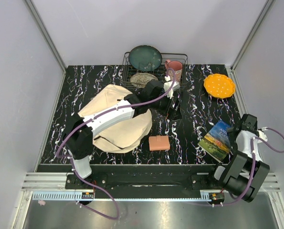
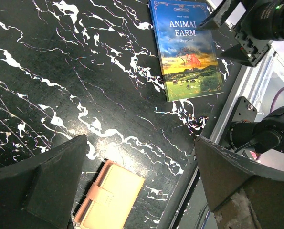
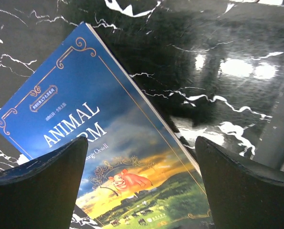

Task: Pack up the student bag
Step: Pick up the book from the center of the board.

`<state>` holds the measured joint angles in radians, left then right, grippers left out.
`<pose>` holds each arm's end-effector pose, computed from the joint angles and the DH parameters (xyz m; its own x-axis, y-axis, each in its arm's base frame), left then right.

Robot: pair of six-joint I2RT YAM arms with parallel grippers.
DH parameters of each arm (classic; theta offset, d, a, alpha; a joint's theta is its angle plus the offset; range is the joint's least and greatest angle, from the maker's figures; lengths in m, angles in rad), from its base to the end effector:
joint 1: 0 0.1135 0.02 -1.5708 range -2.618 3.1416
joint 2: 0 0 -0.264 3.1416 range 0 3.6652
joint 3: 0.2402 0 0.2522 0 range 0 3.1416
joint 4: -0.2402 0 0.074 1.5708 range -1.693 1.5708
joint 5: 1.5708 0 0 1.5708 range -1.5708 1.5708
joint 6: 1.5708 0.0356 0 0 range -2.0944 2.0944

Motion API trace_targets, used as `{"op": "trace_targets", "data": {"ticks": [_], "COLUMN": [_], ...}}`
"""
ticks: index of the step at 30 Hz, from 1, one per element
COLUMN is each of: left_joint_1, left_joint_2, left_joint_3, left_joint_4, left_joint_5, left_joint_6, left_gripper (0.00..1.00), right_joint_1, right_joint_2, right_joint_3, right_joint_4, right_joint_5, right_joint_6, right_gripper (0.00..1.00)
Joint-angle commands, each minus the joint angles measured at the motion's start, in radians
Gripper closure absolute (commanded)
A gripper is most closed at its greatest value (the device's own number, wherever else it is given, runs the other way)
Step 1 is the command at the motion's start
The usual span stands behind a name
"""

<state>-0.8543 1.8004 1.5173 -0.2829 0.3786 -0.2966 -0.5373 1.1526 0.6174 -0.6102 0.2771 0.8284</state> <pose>0.2675 -0.3272 0.3023 -0.6015 0.2772 -0.7493 0.7631 0.4768 -0.4363 0.1658 -0.1101 0.1828 -0.0948 0.8815 -0.4626 0.9750 0.1760 0.1356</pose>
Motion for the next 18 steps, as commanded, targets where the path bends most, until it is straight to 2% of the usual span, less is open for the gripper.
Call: {"op": "trace_targets", "data": {"ticks": [1, 3, 7, 13, 18], "left_joint_1": [0.0, -0.002, -0.002, -0.002, 0.001], "left_joint_2": [0.002, 0.007, 0.007, 0.043, 0.123], "left_joint_3": [0.035, 0.044, 0.043, 0.069, 0.147], "left_joint_4": [0.048, 0.041, 0.036, 0.04, 0.039], "left_joint_5": [0.028, 0.023, 0.014, 0.002, 0.003], "left_joint_6": [-0.004, -0.006, -0.007, -0.004, -0.016], "left_gripper": [0.01, 0.01, 0.01, 0.01, 0.01], "right_joint_1": [-0.004, -0.004, -0.007, -0.007, -0.007], "right_joint_2": [-0.005, -0.014, 0.005, 0.12, 0.209], "right_joint_3": [-0.068, -0.125, -0.131, -0.091, -0.055], "right_joint_4": [0.199, 0.237, 0.282, 0.344, 0.379], "right_joint_5": [-0.078, -0.078, -0.124, -0.324, -0.482], "right_joint_6": [0.008, 0.032, 0.014, -0.093, -0.175], "right_gripper": [0.02, 0.02, 0.02, 0.1, 0.15]}}
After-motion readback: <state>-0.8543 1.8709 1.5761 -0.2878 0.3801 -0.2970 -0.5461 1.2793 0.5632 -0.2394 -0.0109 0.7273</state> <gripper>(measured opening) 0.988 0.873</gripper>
